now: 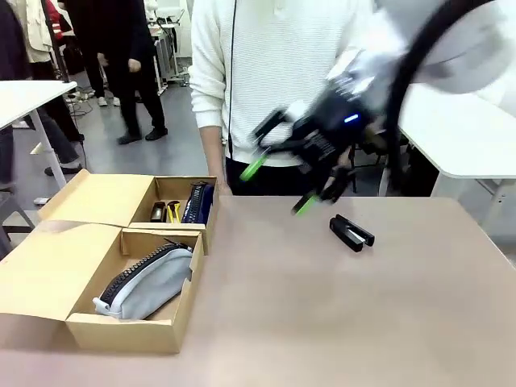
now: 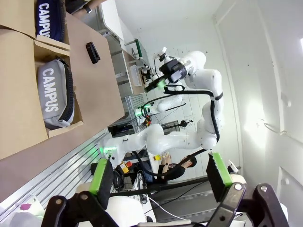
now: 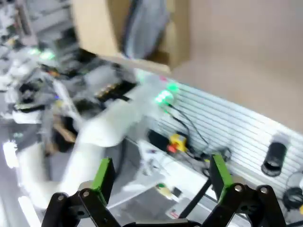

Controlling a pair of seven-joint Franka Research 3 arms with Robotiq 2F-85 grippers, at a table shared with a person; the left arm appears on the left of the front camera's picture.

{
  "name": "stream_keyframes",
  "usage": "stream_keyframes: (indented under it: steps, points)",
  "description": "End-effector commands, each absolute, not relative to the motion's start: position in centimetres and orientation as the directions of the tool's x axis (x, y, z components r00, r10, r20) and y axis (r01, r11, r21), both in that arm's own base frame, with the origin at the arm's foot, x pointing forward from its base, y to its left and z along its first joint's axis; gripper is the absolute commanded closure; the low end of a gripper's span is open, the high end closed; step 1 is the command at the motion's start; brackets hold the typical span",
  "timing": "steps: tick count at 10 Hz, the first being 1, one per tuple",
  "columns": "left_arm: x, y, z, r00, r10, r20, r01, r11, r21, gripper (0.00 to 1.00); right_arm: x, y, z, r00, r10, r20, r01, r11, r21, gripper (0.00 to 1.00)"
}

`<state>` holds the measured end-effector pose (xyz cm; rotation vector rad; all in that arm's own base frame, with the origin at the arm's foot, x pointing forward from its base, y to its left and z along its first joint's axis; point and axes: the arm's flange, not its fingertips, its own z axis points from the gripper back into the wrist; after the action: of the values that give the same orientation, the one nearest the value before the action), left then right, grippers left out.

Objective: Place items inside the box.
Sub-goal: Pick up a Pencil pouch or Stapler and place it inside the Mailer Box closest to the robot.

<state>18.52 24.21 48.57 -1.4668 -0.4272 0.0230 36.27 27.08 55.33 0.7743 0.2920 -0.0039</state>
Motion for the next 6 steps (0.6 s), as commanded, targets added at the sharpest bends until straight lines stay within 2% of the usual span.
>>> stream_keyframes:
  steps: [1,3,4,5,6]
  points:
    - [18.5,24.2,48.8,0.919,0.275,0.283,0.263,0.108,-0.959,0.00,35.6,15.7,54.7,0.984,0.036,-0.175,0.134,0.497,0.857,0.00]
    - [18.5,24.2,48.8,0.919,0.275,0.283,0.263,0.108,-0.959,0.00,35.6,6.1,51.8,0.976,-0.087,-0.197,0.215,0.315,0.924,0.00]
    - [18.5,24.2,48.8,0.919,0.275,0.283,0.263,0.108,-0.959,0.00,36.0,3.8,49.7,0.956,-0.178,-0.231,0.273,0.268,0.924,0.00]
    - [18.5,24.2,48.8,0.919,0.275,0.283,0.263,0.108,-0.959,0.00,37.0,4.1,47.8,0.912,-0.285,-0.295,0.384,0.336,0.860,0.00]
    - [18.5,24.2,48.8,0.919,0.275,0.283,0.263,0.108,-0.959,0.00,39.9,6.9,45.8,0.794,-0.496,-0.352,0.580,0.443,0.684,0.00]
